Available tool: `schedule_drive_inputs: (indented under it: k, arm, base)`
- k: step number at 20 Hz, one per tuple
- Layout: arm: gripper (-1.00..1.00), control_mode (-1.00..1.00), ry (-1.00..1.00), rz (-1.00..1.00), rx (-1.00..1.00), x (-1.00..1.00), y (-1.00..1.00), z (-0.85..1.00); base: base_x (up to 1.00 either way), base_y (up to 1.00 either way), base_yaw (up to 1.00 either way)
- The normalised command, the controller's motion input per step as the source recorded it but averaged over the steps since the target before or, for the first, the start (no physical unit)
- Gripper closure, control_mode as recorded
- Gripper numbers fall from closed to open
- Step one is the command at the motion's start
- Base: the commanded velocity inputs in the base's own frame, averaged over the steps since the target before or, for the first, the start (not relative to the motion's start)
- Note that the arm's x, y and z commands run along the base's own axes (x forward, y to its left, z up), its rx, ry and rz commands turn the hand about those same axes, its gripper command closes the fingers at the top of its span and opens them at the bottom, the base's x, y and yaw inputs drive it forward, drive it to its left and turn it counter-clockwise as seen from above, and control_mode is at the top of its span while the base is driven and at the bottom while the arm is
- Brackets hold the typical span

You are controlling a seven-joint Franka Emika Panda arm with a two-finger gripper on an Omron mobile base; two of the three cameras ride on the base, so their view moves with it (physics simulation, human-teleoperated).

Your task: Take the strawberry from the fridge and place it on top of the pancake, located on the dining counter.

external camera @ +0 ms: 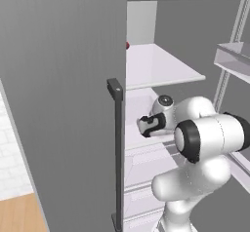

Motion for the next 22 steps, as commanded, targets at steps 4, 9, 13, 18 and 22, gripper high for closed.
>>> schedule_drive_inputs:
  k: [4, 9, 13, 18, 22]
  arm:
    - [1.0, -1.0, 0.0, -0.01, 0.0, -0.63, -0.01, 0.06]
    - [1.0, -1.0, 0.02, -0.04, 0.0, -0.52, 0.0, 0.27]
    - [1.0, -1.0, 0.0, -0.02, 0.0, -0.7, -0.01, 0.08]
    - [1.0, -1.0, 0.04, -0.01, 0.0, -0.77, 0.0, 0.39]
    - [1.0, -1.0, 0.06, -0.01, 0.0, -0.69, -0.01, 0.46]
  base:
    - [0.0, 0.0, 0.0]
    - [0.0, 0.0, 0.0]
    - [0.0, 0.0, 0.0]
    - [0.0, 0.0, 0.0]
    - [0.0, 0.0, 0.0]
